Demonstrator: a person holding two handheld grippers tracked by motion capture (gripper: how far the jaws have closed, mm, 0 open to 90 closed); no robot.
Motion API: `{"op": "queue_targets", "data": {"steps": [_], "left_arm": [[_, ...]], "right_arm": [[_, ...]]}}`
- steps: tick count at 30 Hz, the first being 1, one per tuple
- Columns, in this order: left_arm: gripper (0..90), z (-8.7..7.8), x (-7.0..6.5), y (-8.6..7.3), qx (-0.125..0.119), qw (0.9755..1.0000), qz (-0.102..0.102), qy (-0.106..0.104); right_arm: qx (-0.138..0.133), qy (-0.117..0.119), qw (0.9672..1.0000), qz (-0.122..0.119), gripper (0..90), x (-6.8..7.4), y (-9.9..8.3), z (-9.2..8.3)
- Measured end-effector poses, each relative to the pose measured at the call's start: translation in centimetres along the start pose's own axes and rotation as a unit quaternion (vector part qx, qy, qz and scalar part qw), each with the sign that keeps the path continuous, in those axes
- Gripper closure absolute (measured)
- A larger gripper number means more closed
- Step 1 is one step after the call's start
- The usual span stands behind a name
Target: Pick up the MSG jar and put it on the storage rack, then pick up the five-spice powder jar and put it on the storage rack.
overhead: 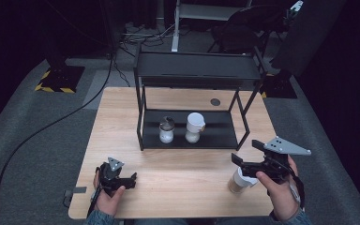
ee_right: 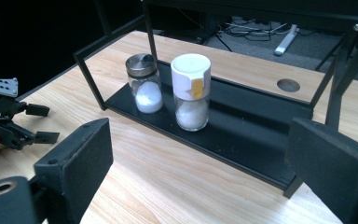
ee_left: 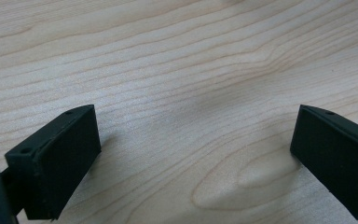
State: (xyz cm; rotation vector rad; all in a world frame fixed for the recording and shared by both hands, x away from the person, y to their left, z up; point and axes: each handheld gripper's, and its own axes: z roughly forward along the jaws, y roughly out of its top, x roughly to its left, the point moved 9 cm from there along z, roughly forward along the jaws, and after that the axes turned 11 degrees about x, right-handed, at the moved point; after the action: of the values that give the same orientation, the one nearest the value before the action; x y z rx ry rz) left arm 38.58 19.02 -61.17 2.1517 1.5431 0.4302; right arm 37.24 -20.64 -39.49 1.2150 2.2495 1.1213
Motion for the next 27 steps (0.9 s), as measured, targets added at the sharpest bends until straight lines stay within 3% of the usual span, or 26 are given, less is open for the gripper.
{"op": "queue_targets", "data": {"steps": [27], "left_arm": [[1.2,0.0,0.0,0.0,0.000,1.0000,-0.001,0.001]], "right_arm": [[0.011,-0.009,0.9997,0.019,6.4,-1.6,-4.5,0.8]]}}
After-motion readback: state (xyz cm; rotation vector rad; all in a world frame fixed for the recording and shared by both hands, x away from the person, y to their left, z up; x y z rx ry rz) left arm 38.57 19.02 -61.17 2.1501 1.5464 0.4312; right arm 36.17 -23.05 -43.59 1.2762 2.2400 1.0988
